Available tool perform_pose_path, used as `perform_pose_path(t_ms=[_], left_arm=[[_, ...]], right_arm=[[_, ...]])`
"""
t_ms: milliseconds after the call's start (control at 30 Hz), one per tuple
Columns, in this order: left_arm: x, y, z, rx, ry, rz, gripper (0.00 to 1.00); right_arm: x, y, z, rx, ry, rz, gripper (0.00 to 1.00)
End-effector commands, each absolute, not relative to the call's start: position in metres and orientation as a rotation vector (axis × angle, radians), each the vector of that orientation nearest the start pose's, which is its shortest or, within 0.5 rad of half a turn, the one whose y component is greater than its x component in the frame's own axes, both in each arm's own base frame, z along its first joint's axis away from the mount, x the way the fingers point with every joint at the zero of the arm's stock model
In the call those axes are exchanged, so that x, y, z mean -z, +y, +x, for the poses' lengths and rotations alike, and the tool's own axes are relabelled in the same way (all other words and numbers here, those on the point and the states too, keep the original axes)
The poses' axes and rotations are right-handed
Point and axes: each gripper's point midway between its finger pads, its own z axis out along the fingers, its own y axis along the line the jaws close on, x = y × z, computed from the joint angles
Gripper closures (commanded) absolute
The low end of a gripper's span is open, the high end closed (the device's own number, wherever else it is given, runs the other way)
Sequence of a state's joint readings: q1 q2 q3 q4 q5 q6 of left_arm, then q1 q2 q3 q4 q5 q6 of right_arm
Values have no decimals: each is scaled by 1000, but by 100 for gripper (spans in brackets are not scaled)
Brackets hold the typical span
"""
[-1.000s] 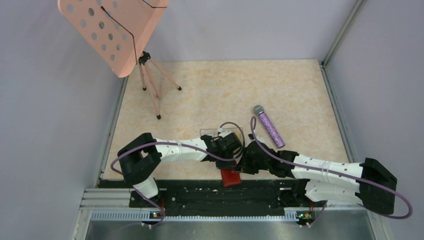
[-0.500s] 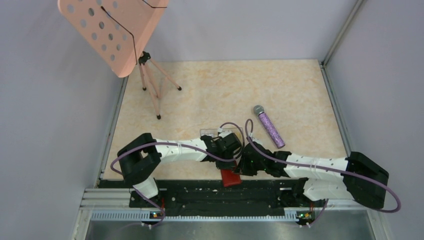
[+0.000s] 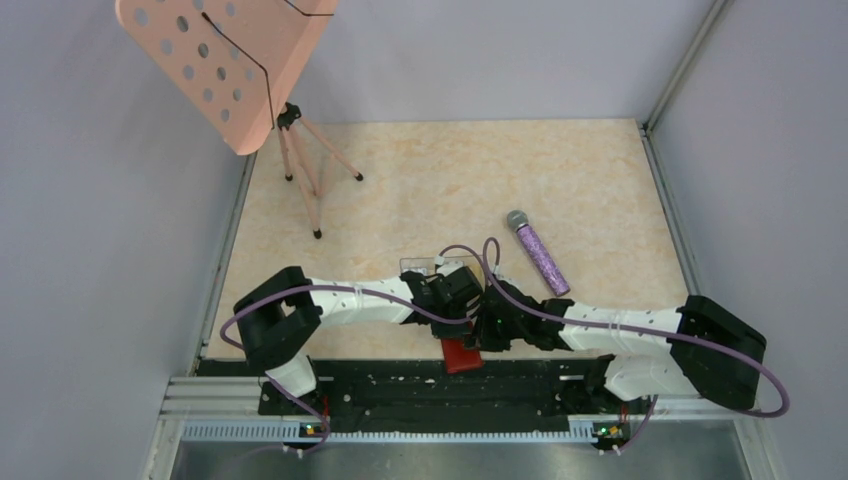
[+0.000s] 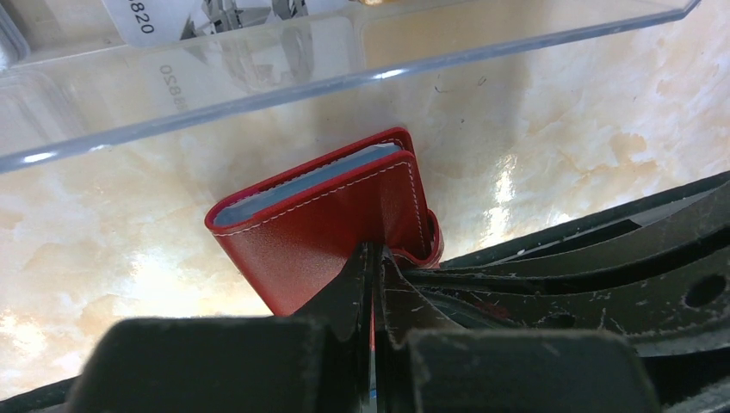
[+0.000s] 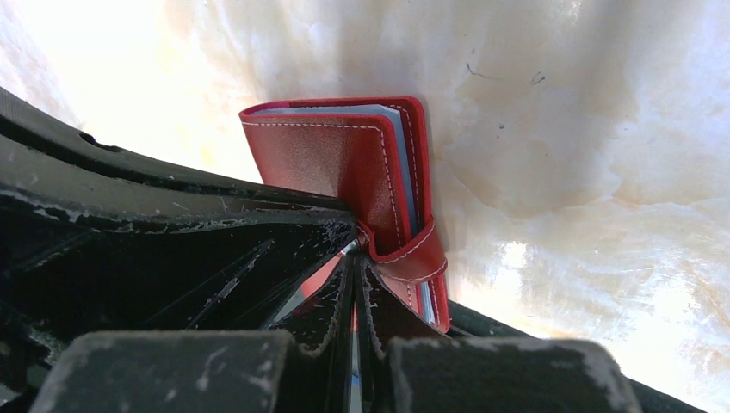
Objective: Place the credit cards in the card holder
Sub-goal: Close the card holder at the corner of the board, then reset both arms
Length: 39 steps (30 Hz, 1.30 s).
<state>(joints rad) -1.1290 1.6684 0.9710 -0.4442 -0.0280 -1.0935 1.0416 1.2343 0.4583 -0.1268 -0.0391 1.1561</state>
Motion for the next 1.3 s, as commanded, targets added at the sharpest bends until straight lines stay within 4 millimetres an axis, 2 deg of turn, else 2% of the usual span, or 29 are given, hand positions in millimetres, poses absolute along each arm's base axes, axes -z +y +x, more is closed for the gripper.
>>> perform_pose_path(t_ms=[0,133,200,267,333,367,400,500,567,700,867,933,1033,1100,1133,1267], left_arm=[[16,-305,95,319,2982,78,100],[18,-302,92,277,2989,64,100],[17,-303,93,280,2984,69,100],[14,-305,96,296,2969,87,100],[6,-312,101,342,2938,116,100],[0,-317,103,370,2918,141,98],[-8,-320,107,387,2896,151,91],[-40,-331,118,476,2806,180,69],[-65,-338,124,555,2742,194,54],[-110,-343,132,706,2620,193,39],[-158,-337,141,968,2462,146,24],[-182,-328,148,1105,2381,102,22],[-198,-301,166,1208,2298,-2,20],[-204,-278,181,1215,2230,-73,12],[-202,-265,189,1195,2215,-106,3],[-174,-207,222,1069,2273,-301,1]], right_arm=[[-11,265,112,-726,2792,161,100],[2,256,103,-649,2847,180,100],[0,256,104,-669,2835,175,100],[-13,262,110,-710,2791,158,100],[-35,268,119,-763,2718,138,100],[-46,270,122,-784,2690,131,100],[-57,273,126,-807,2660,119,100],[-83,272,134,-830,2601,113,75],[-96,269,137,-837,2578,115,63],[-114,261,141,-847,2544,130,44],[-126,246,152,-843,2521,141,22],[-129,237,163,-854,2516,162,17],[-128,224,179,-871,2529,190,11],[-127,212,192,-851,2516,198,8],[-127,205,200,-832,2507,208,6],[-120,165,233,-750,2493,302,2]])
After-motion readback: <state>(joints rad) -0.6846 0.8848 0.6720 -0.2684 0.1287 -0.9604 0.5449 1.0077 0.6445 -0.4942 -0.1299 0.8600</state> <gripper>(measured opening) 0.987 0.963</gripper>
